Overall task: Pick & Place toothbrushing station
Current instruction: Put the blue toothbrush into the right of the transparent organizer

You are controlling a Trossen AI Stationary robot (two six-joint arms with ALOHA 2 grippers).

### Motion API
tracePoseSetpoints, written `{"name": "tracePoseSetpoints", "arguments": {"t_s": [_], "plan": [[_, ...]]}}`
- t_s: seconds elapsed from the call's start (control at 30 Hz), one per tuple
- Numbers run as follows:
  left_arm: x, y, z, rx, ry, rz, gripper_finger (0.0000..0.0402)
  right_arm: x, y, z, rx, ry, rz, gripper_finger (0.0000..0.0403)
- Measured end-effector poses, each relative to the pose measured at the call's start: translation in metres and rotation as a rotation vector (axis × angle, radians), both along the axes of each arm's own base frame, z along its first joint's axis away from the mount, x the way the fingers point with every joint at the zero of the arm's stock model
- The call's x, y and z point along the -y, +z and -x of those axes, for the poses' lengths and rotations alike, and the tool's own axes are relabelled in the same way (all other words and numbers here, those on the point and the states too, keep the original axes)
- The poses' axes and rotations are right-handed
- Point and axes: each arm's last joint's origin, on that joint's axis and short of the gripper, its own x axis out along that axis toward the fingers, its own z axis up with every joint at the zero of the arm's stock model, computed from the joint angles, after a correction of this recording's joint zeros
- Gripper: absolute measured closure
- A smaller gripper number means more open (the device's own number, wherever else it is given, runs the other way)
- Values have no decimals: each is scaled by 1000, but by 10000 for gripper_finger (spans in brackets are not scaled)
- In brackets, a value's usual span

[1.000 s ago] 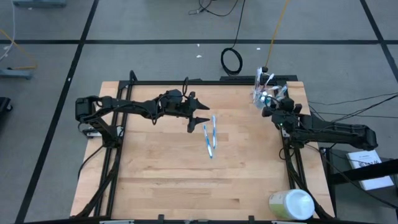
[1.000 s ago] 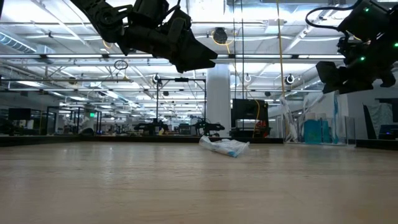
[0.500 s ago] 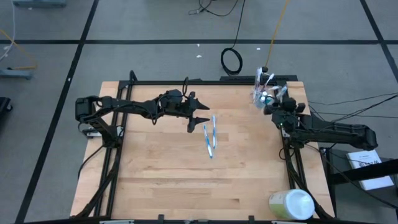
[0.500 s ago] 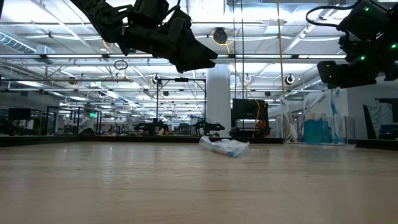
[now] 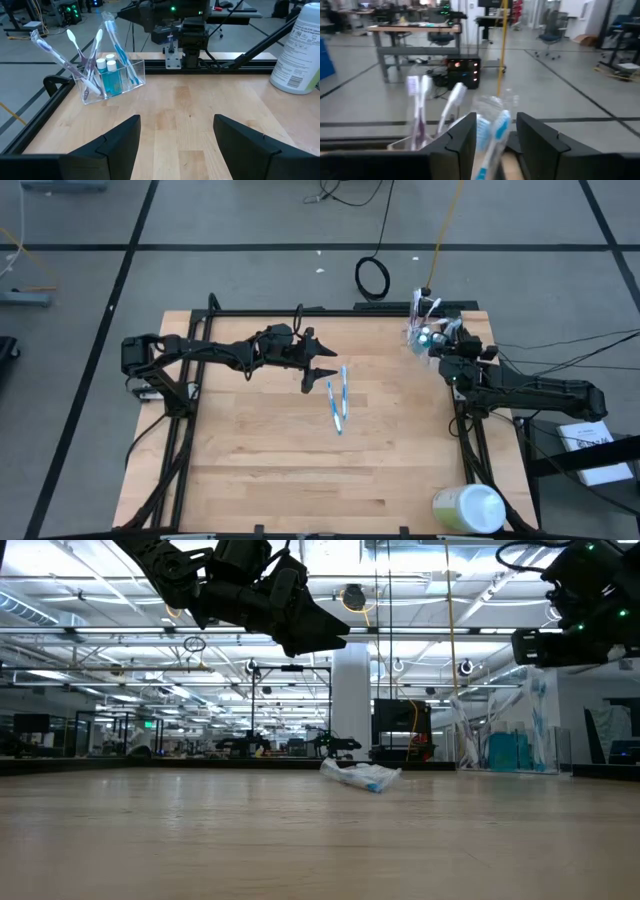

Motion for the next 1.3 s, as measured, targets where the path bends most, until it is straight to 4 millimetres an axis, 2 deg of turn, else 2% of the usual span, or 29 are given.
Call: {"name": "tracePoseSetpoints", "arguments": {"t_s": [0.13,0.23,0.47,0.6,0.7,0.83,0.97,1.1,1.3], "plan": [[0,0,0,0,0,0,147,1,4,-6,23,89,-40,272],[0,0,0,0,0,0,146,1,8,-13,38,223,-80,273],[0,0,0,-2,0,1,146,-4,24,-33,113,741,-118,273],[1,-1,0,-14,-4,8,146,-9,29,-44,200,1061,-81,273],[4,-3,0,-29,-35,19,146,-13,28,-47,253,1219,-25,273],[12,-9,0,-95,-35,57,146,-14,24,-47,306,1253,44,273],[23,-22,3,-242,-42,108,146,-14,19,-47,318,1249,75,273],[40,-43,1,-374,-63,184,147,-14,18,-46,324,1249,84,273],[60,-78,-16,-419,-93,242,147,-14,19,-46,332,1249,88,273]]}}
